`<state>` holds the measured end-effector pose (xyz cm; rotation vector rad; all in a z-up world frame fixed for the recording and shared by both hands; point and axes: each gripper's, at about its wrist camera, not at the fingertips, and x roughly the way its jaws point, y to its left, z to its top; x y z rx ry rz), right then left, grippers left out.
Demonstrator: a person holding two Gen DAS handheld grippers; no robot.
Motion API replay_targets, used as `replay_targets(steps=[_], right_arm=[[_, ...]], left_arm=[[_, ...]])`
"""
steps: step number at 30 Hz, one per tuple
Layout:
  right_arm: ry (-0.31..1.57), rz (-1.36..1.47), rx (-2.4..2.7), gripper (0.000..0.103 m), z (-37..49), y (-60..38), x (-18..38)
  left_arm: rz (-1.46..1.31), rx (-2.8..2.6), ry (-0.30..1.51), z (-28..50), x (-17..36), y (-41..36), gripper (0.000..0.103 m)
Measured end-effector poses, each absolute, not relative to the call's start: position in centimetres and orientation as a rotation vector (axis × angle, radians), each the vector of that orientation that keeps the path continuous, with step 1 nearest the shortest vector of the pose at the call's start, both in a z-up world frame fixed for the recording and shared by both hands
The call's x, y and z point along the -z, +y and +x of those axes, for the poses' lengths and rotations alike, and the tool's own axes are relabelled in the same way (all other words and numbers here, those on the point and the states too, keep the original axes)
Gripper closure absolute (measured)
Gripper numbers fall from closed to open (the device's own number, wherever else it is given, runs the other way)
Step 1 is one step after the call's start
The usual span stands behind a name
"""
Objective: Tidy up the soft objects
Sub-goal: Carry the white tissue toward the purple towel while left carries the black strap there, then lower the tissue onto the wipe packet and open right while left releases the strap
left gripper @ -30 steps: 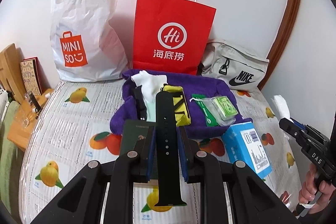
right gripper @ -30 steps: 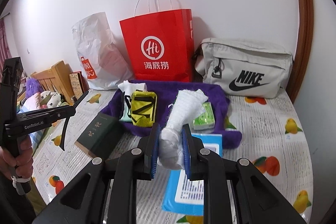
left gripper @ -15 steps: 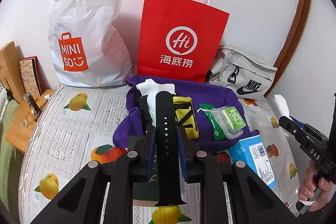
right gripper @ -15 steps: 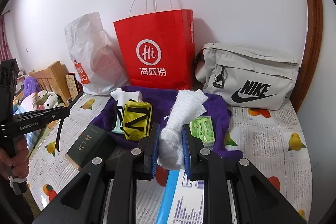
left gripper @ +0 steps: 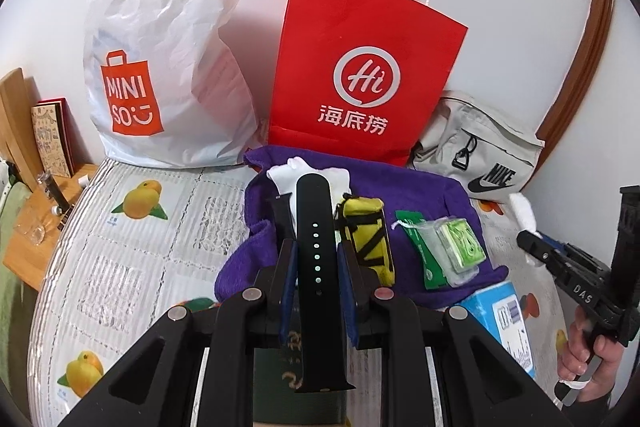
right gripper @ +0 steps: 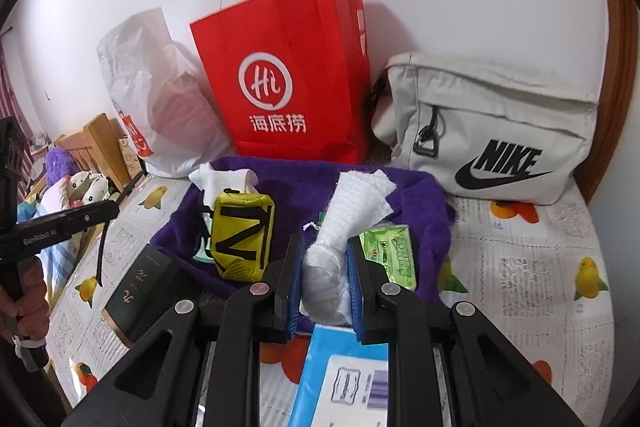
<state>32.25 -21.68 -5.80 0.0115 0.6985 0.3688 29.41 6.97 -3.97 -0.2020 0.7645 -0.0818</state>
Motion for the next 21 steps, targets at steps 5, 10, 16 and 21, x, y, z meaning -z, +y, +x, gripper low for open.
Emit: replay_targets(steps=[5,10,16,21], right_arm=[[0.741,0.004,-0.379,0.082,34.5,-21.1,7.2],[0.774,-0.012,-0.39,0.082,36.2,-20.3,8.3],[0.814,-0.034,-0.406,0.082,37.8,-19.6,9.6],[0.85,-0.066,-0.403,0.082,39.2,-19.4,10.5]], left_arm=[[-0.18,0.069,0.769,31.2,4.6,6.7,0.083],[-0.193,0.082,0.792,33.5,5.5,6.5,0.083],[-0.173,0.088,0.792,35.6,6.2,5.6,0.083],[-0.191,0.105,0.81,37.2,6.9,5.4,0.083]])
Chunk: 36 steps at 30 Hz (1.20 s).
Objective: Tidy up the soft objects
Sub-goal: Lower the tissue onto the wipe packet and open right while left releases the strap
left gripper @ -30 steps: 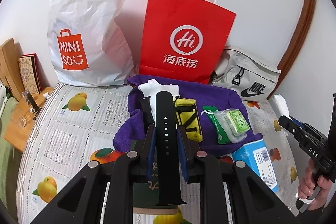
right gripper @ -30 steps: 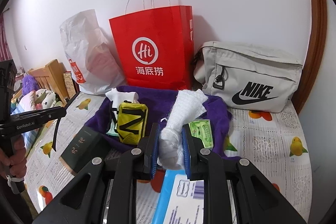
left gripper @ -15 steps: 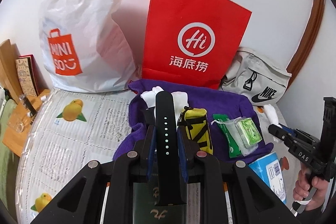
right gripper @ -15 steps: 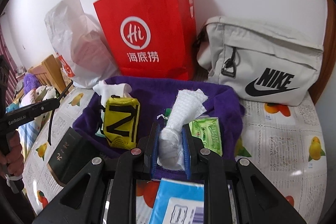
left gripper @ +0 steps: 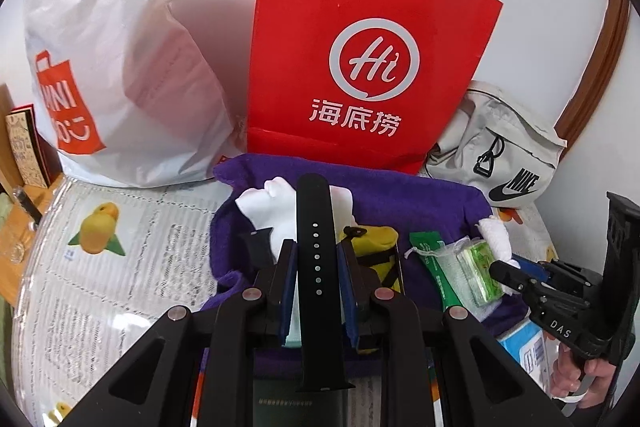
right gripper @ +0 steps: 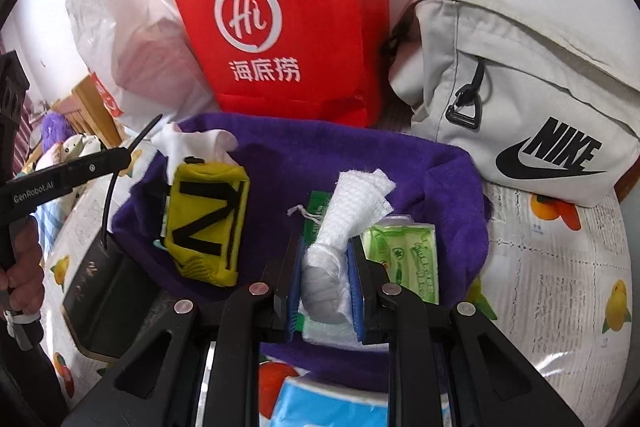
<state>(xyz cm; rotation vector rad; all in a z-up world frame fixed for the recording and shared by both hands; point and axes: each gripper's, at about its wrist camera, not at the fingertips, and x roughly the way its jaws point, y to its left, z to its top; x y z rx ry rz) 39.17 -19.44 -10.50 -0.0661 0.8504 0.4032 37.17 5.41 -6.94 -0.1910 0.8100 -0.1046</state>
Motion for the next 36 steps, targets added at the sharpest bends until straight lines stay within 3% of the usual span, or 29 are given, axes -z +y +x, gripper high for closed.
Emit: replay_targets(steps=[18,20,22,23,24,25,32,36], right_arm=[[0.935,-0.091,-0.397,0.079,41.6,-19.4,12.6],[0.933,-0.086,-0.403,0.076,41.6,-19.4,12.5],[0.924,-0.08,-0.409,0.059,41.5,-19.4,12.3],[0.918,-0.08,-0.405,0.055,41.4,-19.4,12.1],[0.909,-0.082,-0.4,0.051,41.2,-19.6,11.9],[0.902,-0.083,-0.398,0.05,41.0,-19.6,11.8],[0.87,-0.062,-0.379,0.048,39.1,-20.4,10.3],[0.841,-0.059,-0.323,0.034,37.0,-21.0,9.0]], left_arm=[[-0.178,0.099,0.87,40.4,9.3,4.9,0.083],[-0.182,0.107,0.883,40.6,9.4,4.8,0.083],[-0.187,0.115,0.891,40.6,9.5,4.9,0.082],[-0.189,0.112,0.897,40.6,9.5,5.0,0.079],[-0.185,0.097,0.91,40.7,9.6,5.1,0.07],[-0.178,0.088,0.913,40.6,9.6,5.1,0.065],[-0.147,0.048,0.912,38.6,8.5,5.5,0.057],[-0.127,0.03,0.904,36.4,7.4,5.5,0.05]])
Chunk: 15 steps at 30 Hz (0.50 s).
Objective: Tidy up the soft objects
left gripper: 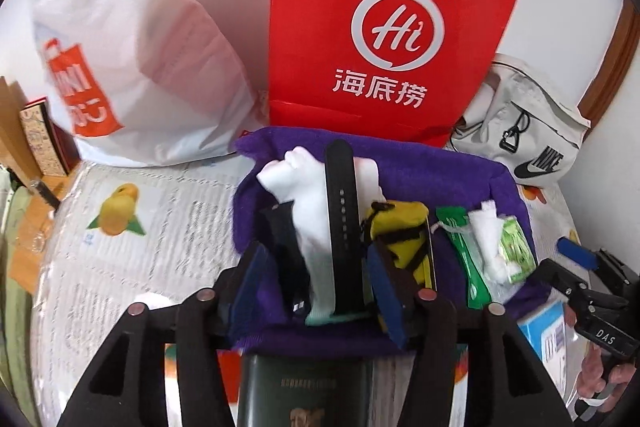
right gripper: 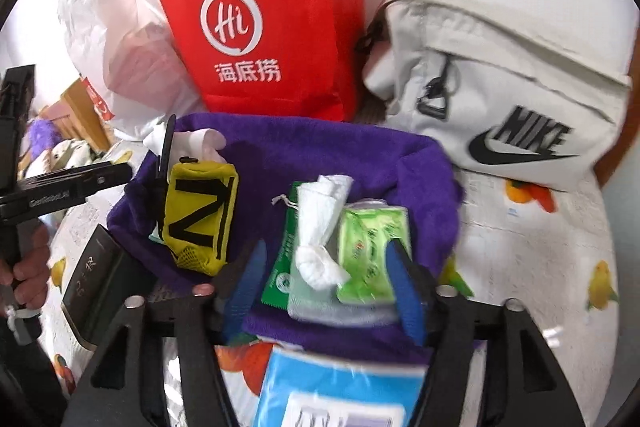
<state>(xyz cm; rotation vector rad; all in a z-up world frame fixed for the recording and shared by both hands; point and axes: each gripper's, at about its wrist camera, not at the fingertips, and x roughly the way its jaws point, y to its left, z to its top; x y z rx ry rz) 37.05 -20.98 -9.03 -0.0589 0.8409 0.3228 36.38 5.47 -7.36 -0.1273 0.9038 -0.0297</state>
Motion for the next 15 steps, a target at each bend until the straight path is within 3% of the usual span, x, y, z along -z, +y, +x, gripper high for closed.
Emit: replay_targets(steps=[8,15], right_arm=[[0.792,-0.066,-0.214,0.016,31.1,-22.2,6.2],[0.786,0.002,-0.184,0.013,25.4,-23.2,4.5]], left_arm=[[-0.103,0.032,0.865,30.1,4.7,5.3,0.038],[-0.092,0.042,0.826,24.6,2.8,4.6,0.032]])
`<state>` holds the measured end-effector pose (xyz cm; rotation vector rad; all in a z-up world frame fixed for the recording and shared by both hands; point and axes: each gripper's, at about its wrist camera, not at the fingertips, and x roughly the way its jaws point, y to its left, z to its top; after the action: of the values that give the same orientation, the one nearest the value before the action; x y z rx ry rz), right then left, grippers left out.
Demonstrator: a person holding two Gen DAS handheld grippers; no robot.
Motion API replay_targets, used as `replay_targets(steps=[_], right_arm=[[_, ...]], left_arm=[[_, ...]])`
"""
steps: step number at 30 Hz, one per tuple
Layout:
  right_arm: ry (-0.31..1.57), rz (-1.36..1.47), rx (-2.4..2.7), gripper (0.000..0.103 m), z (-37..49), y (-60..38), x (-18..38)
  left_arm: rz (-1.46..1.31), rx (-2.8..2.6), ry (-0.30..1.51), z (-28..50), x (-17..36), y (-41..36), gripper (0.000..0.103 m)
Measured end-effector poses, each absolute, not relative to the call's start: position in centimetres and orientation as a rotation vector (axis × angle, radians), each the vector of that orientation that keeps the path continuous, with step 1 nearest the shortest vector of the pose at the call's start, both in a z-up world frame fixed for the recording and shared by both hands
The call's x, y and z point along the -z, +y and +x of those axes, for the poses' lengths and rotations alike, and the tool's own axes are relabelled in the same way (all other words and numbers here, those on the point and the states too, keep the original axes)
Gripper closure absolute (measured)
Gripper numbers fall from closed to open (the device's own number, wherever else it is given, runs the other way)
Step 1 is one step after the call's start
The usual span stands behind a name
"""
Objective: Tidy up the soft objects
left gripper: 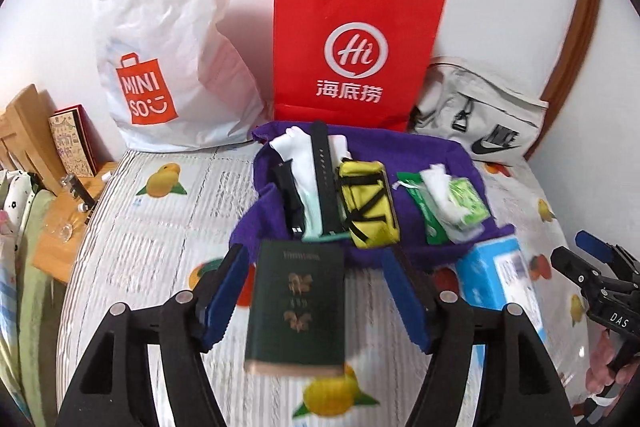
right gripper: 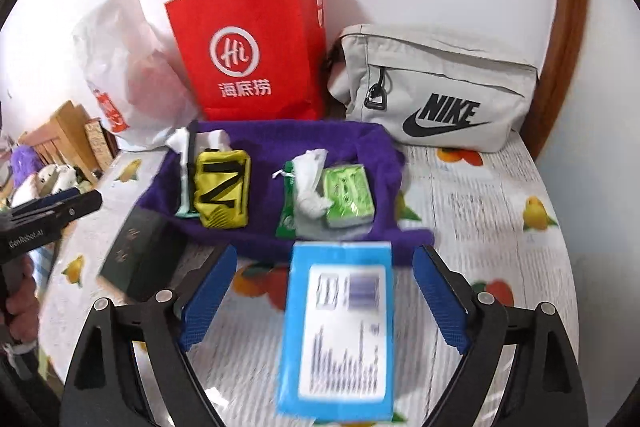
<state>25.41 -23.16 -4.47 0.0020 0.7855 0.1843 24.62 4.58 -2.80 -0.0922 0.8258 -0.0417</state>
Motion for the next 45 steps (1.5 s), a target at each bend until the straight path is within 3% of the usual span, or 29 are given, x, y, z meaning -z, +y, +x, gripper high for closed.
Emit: replay_targets(steps=[5,15,45], right_arm=[[0.752,0.031,-0.156,0.011,21.4,-23.8,3.3],[0.689,0.042,-0.135,0.003,14.2,-24.4,2.5],[0.65,0.029,-0.068,0.0,4.6,-23.8,2.8]], left_arm=[[-0.074,0.05,0.785,20.5,1.9,3.8,0.029],[-0.024,0.029,0.754,14.4,1.1,3.1,0.01],[-0.005,-0.029,0.659,5.3,0.2,1.5,0.007]])
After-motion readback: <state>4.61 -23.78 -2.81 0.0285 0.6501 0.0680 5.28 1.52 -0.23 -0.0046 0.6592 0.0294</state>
